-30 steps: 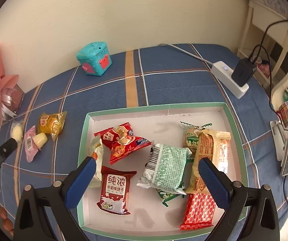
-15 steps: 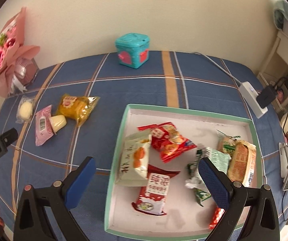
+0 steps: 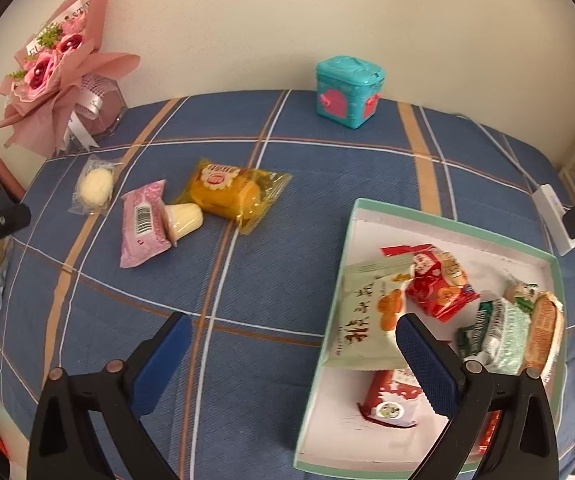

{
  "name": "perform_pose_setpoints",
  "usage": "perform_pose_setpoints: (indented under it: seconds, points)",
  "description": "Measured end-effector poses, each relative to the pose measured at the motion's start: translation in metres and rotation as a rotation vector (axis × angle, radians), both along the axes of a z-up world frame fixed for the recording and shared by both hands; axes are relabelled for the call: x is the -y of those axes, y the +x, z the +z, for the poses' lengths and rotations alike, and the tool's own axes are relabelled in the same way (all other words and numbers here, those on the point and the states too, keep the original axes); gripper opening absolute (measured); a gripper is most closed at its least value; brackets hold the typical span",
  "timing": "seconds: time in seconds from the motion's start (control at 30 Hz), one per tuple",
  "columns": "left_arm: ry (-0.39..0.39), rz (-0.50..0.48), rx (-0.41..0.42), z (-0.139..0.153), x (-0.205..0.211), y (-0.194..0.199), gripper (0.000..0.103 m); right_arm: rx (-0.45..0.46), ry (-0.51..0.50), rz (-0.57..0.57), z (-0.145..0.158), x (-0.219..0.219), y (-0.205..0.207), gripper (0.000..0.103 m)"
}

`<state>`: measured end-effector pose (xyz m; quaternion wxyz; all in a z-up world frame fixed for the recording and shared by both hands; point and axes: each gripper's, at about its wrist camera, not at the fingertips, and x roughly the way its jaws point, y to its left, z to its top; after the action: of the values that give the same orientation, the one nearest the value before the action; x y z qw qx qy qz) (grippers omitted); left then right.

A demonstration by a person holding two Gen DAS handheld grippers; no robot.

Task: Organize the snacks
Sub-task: 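Grasp the clear-wrapped bun with left tool while right tool grasps the yellow cake pack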

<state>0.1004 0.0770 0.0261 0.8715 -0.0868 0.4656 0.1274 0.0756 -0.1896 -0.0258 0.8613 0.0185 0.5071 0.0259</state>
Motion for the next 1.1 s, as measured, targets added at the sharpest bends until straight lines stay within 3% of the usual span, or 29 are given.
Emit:
perform_pose_setpoints:
  seconds: [0.1,0.53,0.7,0.97,1.1]
  points:
    - [0.009,-0.005,-0.019,-0.004,-0.007,0.009,0.1,-0.005,0.018,0.007,-0.001,-0.005,0.006,0.103]
    - [-0.162,-0.107,-0.083,-0.041,-0.037,0.082,0.1,-0.066,0.169,-0.081,-0.009,-0.01,0.084,0.103]
    - [-0.134,-0.152,-0.097,-0.056,-0.04,0.112,0.1,-0.107,0.229,-0.14,-0.025,-0.013,0.119,0.103]
    - [-0.156,-0.137,-0.155,-0.087,-0.049,0.147,0.099,-0.152,0.194,-0.154,-0.049,-0.036,0.155,0.103]
    - [-0.169,-0.142,-0.173,-0.096,-0.046,0.154,0.082,-0.171,0.174,-0.155,-0.058,-0.044,0.166,0.103]
